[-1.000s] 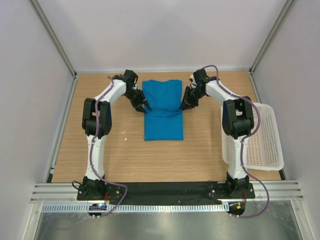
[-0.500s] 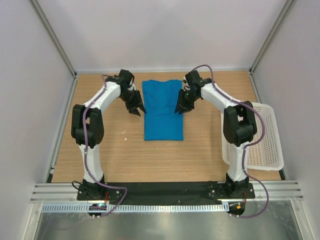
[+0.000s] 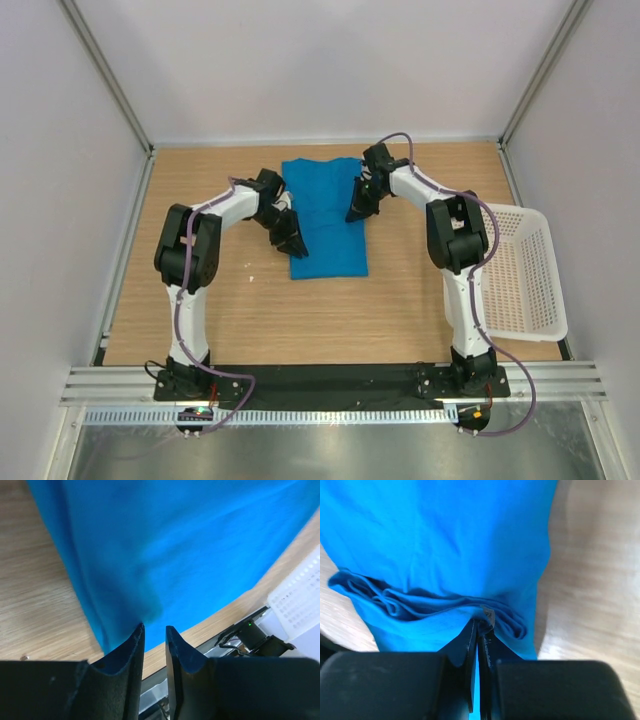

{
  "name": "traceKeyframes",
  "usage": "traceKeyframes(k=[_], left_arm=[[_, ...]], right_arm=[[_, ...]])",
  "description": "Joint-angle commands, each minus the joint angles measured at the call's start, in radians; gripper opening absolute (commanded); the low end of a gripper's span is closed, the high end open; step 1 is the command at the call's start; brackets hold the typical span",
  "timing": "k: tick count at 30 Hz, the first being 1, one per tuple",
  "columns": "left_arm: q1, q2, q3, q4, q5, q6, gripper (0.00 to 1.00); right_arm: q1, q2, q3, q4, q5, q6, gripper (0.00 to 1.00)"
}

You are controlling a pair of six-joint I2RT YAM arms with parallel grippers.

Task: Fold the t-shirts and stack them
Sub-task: Fold the tshirt

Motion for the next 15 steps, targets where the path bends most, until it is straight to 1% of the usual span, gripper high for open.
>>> traceKeyframes(k=[1,2,4,5,7,8,10,12,15], left_arm=[[0.004,-0.041,-0.064,0.027,0.029,-0.003,0.24],[0.002,-0.053,-0.081,0.024,0.02,0.004,0.24],[0.002,-0.092,-0.082,0.02,-0.006,0.021,0.27],[0.002,-0.101,-0.073,0.018,-0.012,0.024,0.29],[0.002,-0.101,-0.017,0.01,-0.021,0.033,0.32],[0.002,-0.092,0.037,0.01,-0.02,0.037,0.35],[0.004,-0.063,0.092,0.007,0.011,0.03,0.35],[0.004,0.0,0.169,0.016,0.041,0.021,0.35],[0.007,0.092,0.232,0.047,0.097,-0.006,0.34]], right_arm=[[0.0,0.007,0.095,0.032,0.017,-0.001,0.09],[-0.002,0.013,0.106,0.022,0.014,-0.001,0.09],[-0.003,0.007,0.124,-0.027,0.006,-0.004,0.1],[-0.002,-0.018,0.117,-0.032,0.006,-0.002,0.11],[0.0,-0.057,0.064,-0.024,0.013,0.002,0.12],[-0.003,-0.087,0.048,-0.018,0.025,-0.001,0.13],[-0.006,-0.105,0.02,-0.018,0.028,-0.007,0.13],[-0.019,-0.1,0.021,-0.032,0.026,-0.008,0.13],[-0.039,-0.088,0.034,-0.04,0.028,-0.01,0.14]])
